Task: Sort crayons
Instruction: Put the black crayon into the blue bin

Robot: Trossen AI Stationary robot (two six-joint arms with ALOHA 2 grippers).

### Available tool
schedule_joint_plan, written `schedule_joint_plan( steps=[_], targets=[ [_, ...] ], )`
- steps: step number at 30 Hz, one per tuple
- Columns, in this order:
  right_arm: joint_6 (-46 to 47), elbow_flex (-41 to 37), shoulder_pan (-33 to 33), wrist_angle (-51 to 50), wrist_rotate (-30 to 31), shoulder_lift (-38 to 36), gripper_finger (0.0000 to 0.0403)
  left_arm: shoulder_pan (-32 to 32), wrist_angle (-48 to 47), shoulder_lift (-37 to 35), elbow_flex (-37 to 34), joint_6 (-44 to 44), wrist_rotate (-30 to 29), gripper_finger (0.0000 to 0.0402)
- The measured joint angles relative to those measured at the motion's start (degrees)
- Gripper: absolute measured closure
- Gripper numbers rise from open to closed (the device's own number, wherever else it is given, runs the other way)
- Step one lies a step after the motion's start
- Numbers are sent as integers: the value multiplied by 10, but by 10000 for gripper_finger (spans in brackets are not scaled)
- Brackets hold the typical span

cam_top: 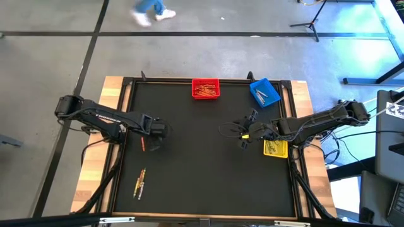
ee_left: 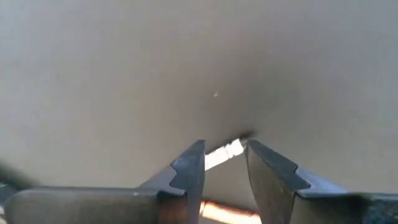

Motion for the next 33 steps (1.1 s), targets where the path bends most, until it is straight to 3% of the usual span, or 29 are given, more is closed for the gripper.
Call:
schedule_joint_plan(
  steps=[7,19,25,33],
  targets=[
    [1,0,0,1,-4,0,230,-9,-37,24,0,85,0,292],
    [0,0,0,16,-4,0,230,-6,-35,103,0,86,-23,292],
    [0,0,0,16,-4,0,230,0,-13,124,2,104,4,293],
    [-2,0,0,16,-4,0,230,8,0,125,2,102,11,361]
  ],
)
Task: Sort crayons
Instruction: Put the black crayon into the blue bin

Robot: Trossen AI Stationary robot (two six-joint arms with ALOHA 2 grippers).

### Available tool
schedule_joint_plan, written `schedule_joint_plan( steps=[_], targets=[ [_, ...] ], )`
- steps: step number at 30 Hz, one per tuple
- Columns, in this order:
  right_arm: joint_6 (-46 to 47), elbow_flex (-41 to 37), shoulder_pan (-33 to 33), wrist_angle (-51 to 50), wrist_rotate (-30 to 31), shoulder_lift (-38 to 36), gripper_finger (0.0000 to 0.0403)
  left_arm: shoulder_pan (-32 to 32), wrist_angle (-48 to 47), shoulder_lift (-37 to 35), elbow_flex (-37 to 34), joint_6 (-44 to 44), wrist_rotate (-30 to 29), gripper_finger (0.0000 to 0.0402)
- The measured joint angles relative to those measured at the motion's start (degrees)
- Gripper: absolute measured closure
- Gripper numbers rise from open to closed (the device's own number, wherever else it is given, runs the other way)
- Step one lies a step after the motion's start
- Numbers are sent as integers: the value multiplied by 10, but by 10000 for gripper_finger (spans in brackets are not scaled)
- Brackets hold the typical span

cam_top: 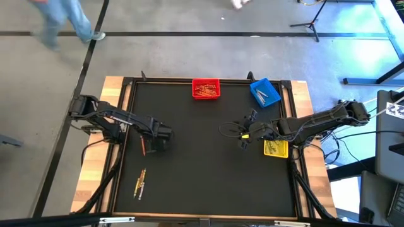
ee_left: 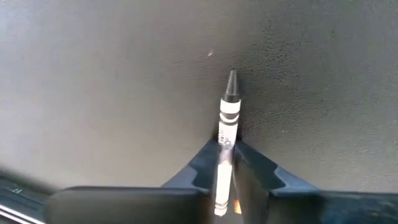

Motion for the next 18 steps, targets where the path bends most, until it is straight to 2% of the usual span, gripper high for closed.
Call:
schedule_joint_plan(
  steps=[3,6,14,18],
  targets=[
    [0,0,0,0,0,0,230,1,-3,-1,0,-1,-6,389],
    [1,0,0,0,0,0,230,1,-6,-1,2,-12,-17,395],
    [20,0,0,7,15,0,230,-16,-43,2,64,-28,-126,394],
    [22,0,0,6,16,0,220,-34,-31,2,108,0,-169,395]
  ],
)
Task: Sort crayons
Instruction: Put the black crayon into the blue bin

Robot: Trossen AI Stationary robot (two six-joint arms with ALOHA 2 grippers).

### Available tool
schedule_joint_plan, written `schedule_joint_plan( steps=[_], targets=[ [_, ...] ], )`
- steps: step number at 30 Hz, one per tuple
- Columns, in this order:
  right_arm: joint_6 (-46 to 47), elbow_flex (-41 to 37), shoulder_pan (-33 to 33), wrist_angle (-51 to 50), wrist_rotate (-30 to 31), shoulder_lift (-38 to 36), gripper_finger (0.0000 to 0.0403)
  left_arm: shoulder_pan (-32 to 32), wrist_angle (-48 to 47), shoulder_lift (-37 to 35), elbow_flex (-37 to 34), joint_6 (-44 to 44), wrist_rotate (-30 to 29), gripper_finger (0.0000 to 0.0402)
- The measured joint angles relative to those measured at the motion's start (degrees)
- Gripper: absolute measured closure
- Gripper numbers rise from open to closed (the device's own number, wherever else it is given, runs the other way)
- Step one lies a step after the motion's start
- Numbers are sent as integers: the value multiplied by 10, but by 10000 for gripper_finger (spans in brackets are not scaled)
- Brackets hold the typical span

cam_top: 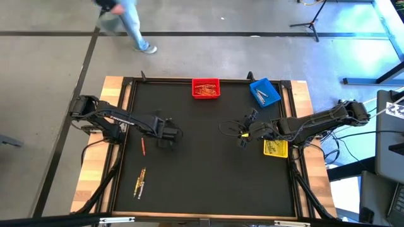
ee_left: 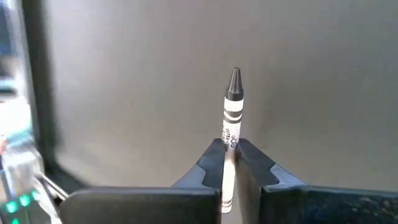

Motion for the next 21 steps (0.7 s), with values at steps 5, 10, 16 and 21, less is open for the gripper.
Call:
schedule_joint_plan(
  steps=[5,10,16,21],
  targets=[
    [10,0,0,8,-1,7,178,-27,75,0,31,47,-56,393],
    [-6,0,0,14,0,36,156,-49,255,-1,23,133,-78,392],
    [-72,0,0,105,-12,75,165,-57,505,-1,-7,233,-38,392],
    [-149,0,0,235,-68,102,173,-54,680,-1,-32,303,44,392]
  ],
)
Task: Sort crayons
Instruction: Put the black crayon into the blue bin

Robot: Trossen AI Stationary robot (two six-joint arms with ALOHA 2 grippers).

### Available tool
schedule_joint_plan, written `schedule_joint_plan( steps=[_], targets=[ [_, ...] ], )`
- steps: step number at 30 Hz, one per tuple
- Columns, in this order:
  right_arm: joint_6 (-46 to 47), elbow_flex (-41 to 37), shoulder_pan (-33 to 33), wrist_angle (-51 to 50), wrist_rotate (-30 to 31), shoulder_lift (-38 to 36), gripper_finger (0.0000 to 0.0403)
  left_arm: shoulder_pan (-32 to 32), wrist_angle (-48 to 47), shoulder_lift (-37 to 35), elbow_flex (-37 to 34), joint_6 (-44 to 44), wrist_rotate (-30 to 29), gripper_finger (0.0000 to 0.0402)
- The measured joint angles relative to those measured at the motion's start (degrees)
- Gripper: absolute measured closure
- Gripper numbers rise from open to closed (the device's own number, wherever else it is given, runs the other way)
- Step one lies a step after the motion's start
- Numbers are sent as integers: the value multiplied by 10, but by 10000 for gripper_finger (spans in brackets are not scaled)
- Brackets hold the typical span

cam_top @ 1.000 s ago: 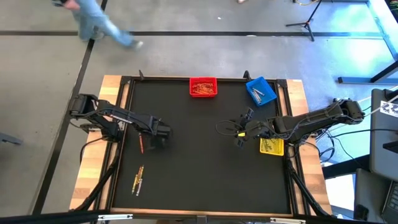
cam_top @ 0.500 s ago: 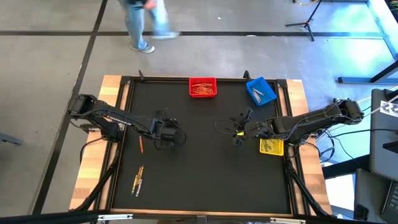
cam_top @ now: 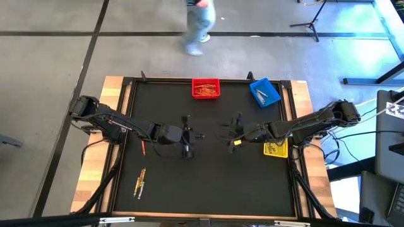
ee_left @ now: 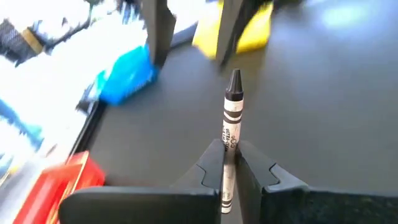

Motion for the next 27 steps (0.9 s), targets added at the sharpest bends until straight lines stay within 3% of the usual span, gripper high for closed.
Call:
schedule_joint_plan(
  steps=[5,11,17,21,27],
  targets=[
    [-79,0,0,146,-61,34,175,0,99,0,-6,35,53,392],
    [-126,0,0,273,-167,67,176,0,141,0,-6,16,60,391],
    [-127,0,0,327,-178,90,182,-5,152,-1,-6,14,66,391],
    [-127,0,0,330,-179,99,226,-5,155,-1,-6,14,67,391],
    [-140,0,0,328,-173,99,348,-6,152,-1,-6,8,67,391]
  ],
)
